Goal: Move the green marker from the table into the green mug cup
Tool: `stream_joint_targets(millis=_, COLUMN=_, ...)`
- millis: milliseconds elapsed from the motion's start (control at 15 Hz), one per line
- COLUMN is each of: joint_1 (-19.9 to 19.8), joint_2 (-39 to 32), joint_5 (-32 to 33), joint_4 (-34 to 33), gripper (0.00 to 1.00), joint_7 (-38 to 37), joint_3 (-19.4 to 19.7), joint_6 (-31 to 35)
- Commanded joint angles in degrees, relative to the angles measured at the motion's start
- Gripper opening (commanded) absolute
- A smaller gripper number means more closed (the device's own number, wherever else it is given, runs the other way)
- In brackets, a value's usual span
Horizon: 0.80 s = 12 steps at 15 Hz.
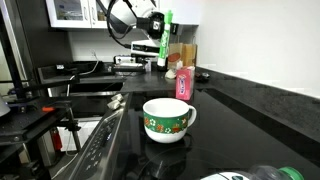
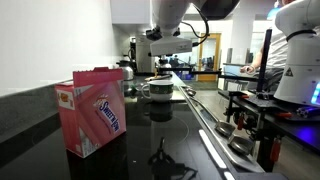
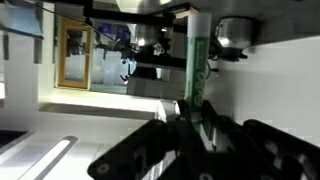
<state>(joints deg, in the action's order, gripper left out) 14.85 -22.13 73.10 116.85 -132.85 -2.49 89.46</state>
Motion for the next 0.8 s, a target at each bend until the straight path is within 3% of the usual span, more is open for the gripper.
stream_joint_targets(millis=0, joint_1=-2.1, joint_2=-6.0, joint_5=0.1, joint_4=-4.9, gripper=0.05, joint_7=-2.8, joint_3=-1.7, joint_6=-0.8)
stream_joint_targets(millis=733, joint_1=-0.4, joint_2=-24.2, joint_5=0.2, joint_4=-18.7, gripper=0.05, joint_7=-8.7, joint_3=-0.9, joint_6=-2.8)
